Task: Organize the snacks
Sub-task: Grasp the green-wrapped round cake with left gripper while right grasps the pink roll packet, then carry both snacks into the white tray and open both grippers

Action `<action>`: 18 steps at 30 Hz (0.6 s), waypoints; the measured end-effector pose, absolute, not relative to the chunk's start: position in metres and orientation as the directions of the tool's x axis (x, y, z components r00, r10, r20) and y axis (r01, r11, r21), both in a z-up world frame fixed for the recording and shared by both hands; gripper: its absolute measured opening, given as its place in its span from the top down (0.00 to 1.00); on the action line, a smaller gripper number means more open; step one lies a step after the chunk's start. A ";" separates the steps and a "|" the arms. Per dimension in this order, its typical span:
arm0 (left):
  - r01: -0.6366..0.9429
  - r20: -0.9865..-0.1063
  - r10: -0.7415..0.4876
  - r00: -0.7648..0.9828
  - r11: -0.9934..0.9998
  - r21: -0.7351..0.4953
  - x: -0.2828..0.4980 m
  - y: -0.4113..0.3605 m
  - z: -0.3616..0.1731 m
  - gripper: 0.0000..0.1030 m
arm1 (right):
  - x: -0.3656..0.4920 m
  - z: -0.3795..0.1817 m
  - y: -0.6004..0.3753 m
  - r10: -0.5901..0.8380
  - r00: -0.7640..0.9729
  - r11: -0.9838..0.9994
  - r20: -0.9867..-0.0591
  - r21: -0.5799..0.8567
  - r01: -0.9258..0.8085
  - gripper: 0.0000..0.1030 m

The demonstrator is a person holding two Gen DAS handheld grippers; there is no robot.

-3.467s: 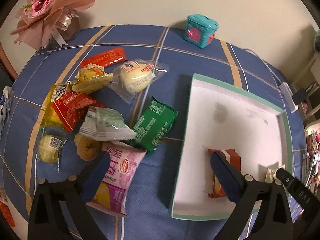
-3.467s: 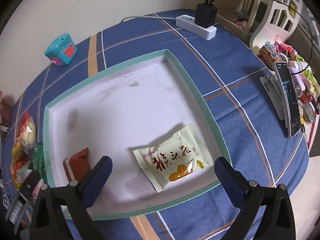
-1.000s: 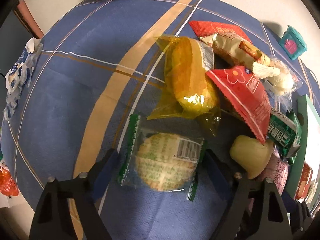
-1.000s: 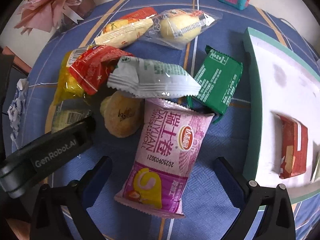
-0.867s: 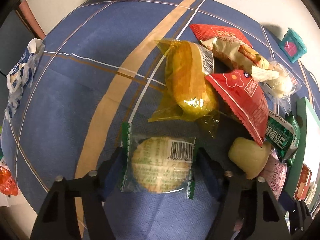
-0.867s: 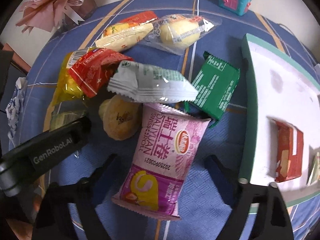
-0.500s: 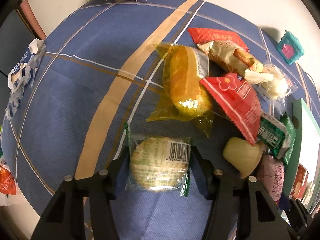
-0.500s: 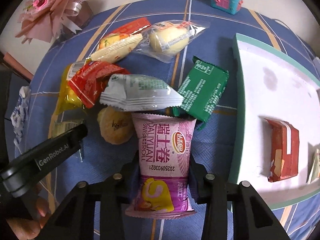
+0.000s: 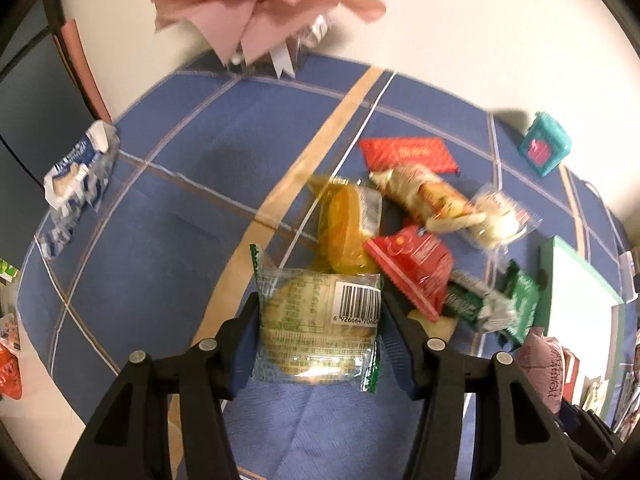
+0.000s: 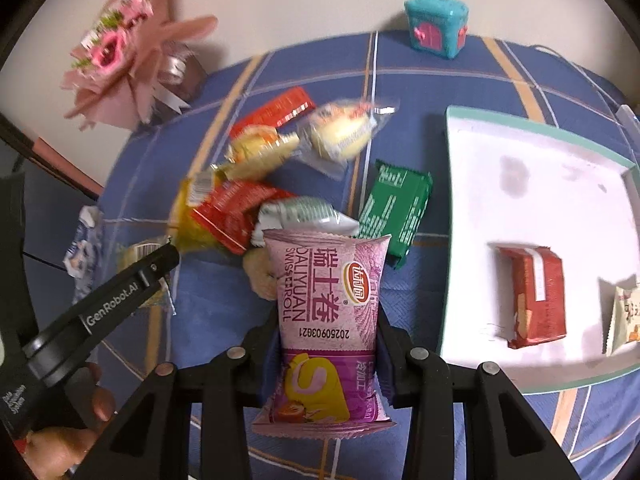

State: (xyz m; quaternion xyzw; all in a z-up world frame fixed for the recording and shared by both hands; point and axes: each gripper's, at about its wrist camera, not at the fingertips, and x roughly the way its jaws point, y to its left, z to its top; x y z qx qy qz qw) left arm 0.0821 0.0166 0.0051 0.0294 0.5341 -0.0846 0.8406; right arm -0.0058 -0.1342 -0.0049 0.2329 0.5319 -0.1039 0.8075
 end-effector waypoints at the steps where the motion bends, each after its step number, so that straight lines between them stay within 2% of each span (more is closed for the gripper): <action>1: 0.176 -0.898 -0.116 0.425 0.983 -0.043 0.078 0.015 0.010 0.43 | -0.008 -0.008 -0.132 0.076 0.420 0.870 -0.904 0.266 0.416 0.59; 9: 0.236 -0.877 -0.193 0.440 0.967 -0.094 0.064 -0.007 0.023 0.43 | -0.019 0.006 -0.160 0.050 0.435 0.831 -0.899 0.279 0.481 0.59; 18: 0.339 -0.876 -0.250 0.413 0.935 -0.107 0.045 -0.057 0.025 0.43 | -0.050 0.012 -0.229 -0.067 0.423 0.722 -0.903 0.249 0.645 0.59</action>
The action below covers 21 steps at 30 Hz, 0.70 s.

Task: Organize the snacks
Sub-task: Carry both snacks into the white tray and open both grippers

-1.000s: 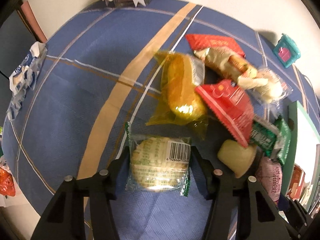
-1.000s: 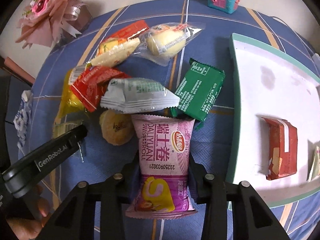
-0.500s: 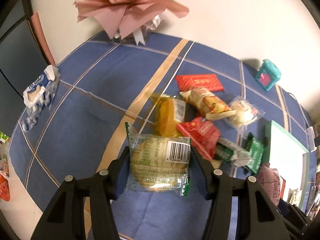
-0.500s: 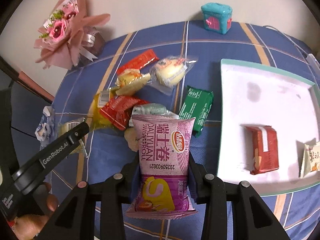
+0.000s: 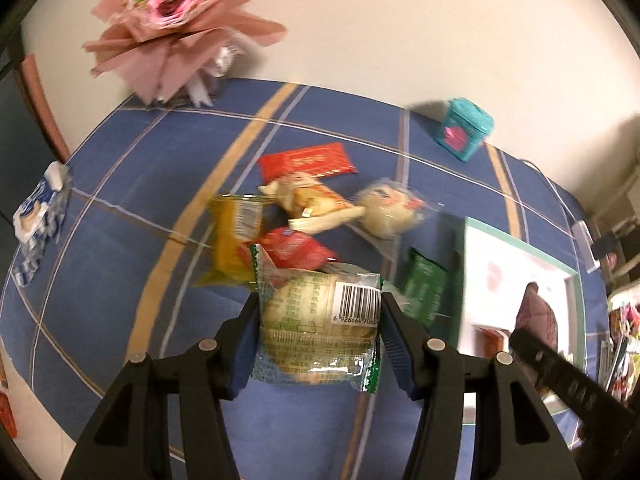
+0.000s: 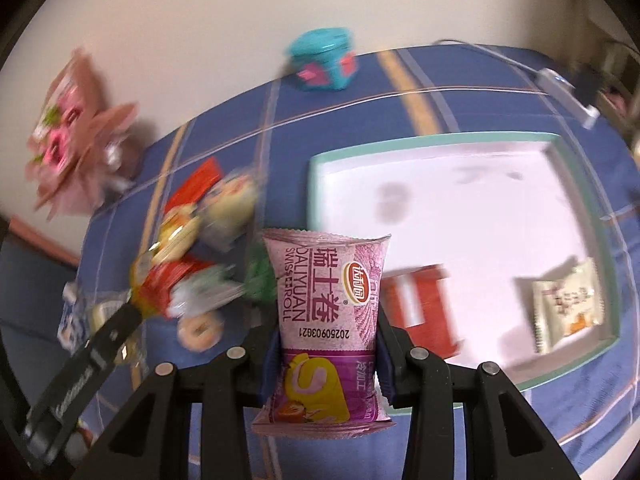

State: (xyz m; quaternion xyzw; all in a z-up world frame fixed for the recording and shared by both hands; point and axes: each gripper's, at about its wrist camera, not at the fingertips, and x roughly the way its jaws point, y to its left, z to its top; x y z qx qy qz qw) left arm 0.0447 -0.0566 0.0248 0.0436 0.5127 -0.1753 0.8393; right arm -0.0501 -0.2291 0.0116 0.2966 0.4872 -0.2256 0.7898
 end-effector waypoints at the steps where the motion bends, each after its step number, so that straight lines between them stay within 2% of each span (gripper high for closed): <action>1: 0.355 -0.877 -0.254 0.409 0.929 -0.103 0.041 -0.064 0.025 0.43 | -0.056 0.013 -0.238 -0.076 0.421 0.707 -0.904 0.249 0.662 0.59; 8: 0.464 -0.887 -0.322 0.332 0.874 -0.143 0.019 -0.112 0.022 0.43 | -0.085 0.013 -0.285 -0.116 0.416 0.597 -0.902 0.271 0.755 0.59; 14: 0.564 -0.886 -0.342 0.312 0.817 -0.117 0.000 -0.167 0.022 0.43 | -0.101 0.012 -0.311 -0.159 0.405 0.539 -0.900 0.264 0.800 0.59; 21: 0.634 -0.903 -0.359 0.235 0.761 -0.138 -0.010 -0.216 -0.003 0.43 | -0.110 0.010 -0.334 -0.203 0.376 0.492 -0.904 0.238 0.838 0.59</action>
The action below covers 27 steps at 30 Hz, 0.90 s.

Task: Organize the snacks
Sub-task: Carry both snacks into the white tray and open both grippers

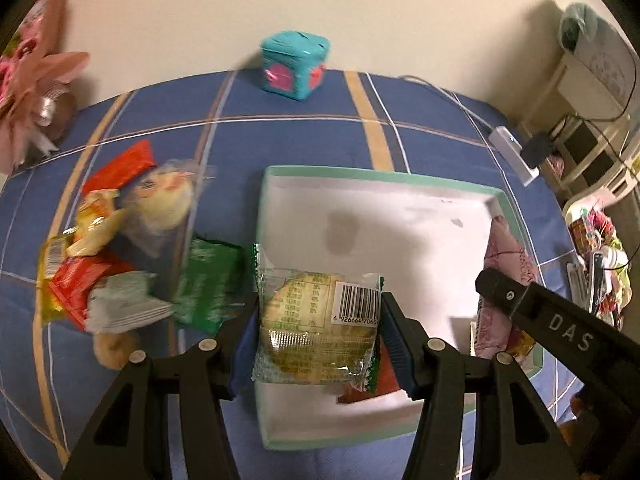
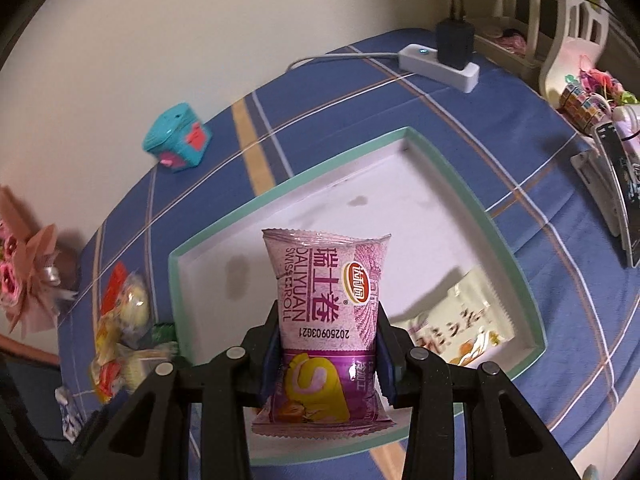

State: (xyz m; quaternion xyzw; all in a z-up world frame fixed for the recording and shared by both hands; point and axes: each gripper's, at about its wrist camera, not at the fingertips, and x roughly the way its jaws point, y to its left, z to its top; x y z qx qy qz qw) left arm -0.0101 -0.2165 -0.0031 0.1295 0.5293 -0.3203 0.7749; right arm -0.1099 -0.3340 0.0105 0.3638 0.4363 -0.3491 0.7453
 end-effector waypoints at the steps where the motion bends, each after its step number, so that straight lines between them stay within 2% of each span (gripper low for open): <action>1: 0.640 -0.903 -0.360 0.234 0.757 -0.136 -0.010 -0.222 -0.006 0.43 | -0.110 0.009 -0.336 -0.205 0.374 0.490 -0.905 0.236 0.839 0.59; 15: 0.654 -0.898 -0.364 0.249 0.747 -0.121 0.013 -0.259 -0.027 0.43 | -0.096 -0.022 -0.365 -0.257 0.313 0.494 -0.914 0.154 0.856 0.59; 24: 0.634 -0.903 -0.345 0.256 0.765 -0.113 0.023 -0.263 -0.034 0.42 | -0.090 -0.034 -0.368 -0.221 0.289 0.503 -0.931 0.145 0.852 0.58; 27: 0.619 -0.909 -0.334 0.251 0.777 -0.115 0.025 -0.260 -0.037 0.39 | -0.089 -0.035 -0.366 -0.207 0.282 0.510 -0.937 0.143 0.848 0.57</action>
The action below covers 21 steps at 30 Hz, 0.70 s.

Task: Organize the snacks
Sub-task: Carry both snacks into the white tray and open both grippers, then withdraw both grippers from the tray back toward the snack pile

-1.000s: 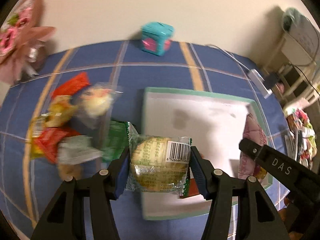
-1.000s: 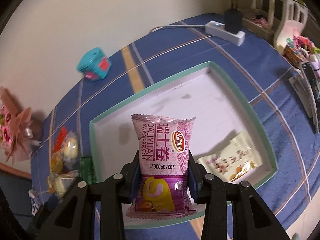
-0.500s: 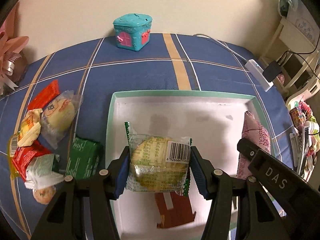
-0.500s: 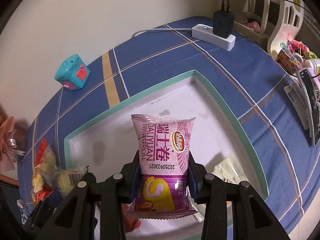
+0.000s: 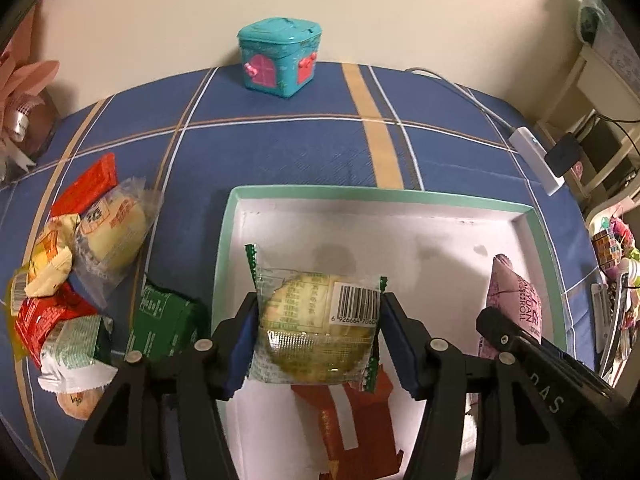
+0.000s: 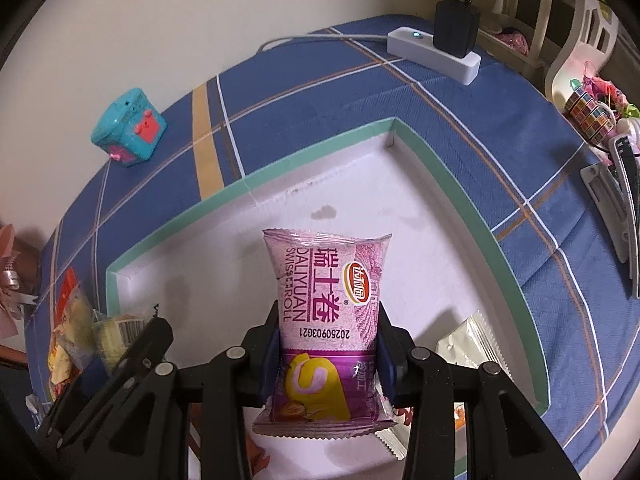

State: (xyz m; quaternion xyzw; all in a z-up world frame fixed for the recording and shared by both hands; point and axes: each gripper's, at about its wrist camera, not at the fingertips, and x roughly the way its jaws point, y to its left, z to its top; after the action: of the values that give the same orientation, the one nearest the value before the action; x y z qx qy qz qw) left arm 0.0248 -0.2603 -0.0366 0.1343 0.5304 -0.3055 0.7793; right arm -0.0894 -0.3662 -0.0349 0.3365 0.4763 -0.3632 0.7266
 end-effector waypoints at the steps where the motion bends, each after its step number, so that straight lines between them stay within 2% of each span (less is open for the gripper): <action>1: 0.611 -0.911 -0.329 0.249 0.783 -0.116 0.025 -0.258 -0.036 0.37 | -0.089 -0.034 -0.366 -0.210 0.278 0.511 -0.937 0.138 0.848 0.53; 4: 0.591 -0.916 -0.325 0.235 0.796 -0.131 0.026 -0.252 -0.035 0.36 | -0.089 -0.031 -0.365 -0.231 0.251 0.516 -0.940 0.100 0.850 0.37; 8: 0.560 -0.923 -0.339 0.181 0.807 -0.187 0.027 -0.241 -0.035 0.35 | -0.091 -0.031 -0.366 -0.214 0.236 0.517 -0.948 0.095 0.851 0.34; 12: 0.552 -0.923 -0.339 0.183 0.812 -0.189 0.023 -0.233 -0.028 0.35 | -0.092 -0.025 -0.362 -0.231 0.214 0.531 -0.949 0.062 0.845 0.22; 15: 0.539 -0.917 -0.344 0.203 0.821 -0.189 0.022 -0.227 -0.021 0.24 | -0.094 -0.016 -0.360 -0.262 0.204 0.539 -0.943 0.032 0.842 0.15; 17: 0.533 -0.912 -0.346 0.220 0.826 -0.185 0.022 -0.222 -0.016 0.22 | -0.097 -0.010 -0.360 -0.283 0.198 0.538 -0.938 0.015 0.843 0.04; 18: 0.529 -0.911 -0.343 0.229 0.830 -0.180 0.022 -0.219 -0.013 0.21 | -0.098 -0.008 -0.359 -0.288 0.199 0.538 -0.937 0.014 0.843 0.01; 20: 0.513 -0.908 -0.330 0.260 0.844 -0.160 0.024 -0.212 -0.008 0.09 | -0.101 -0.002 -0.357 -0.296 0.208 0.543 -0.932 0.015 0.840 0.00; 21: 0.503 -0.905 -0.323 0.276 0.851 -0.151 0.025 -0.208 -0.005 0.08 | -0.102 0.002 -0.356 -0.301 0.214 0.550 -0.929 0.014 0.835 0.00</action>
State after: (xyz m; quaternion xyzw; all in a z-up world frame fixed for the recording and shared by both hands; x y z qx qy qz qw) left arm 0.0247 -0.2077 -0.0049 0.0828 0.5425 -0.2601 0.7944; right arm -0.1017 -0.3555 0.0018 0.2717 0.4914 -0.3891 0.7303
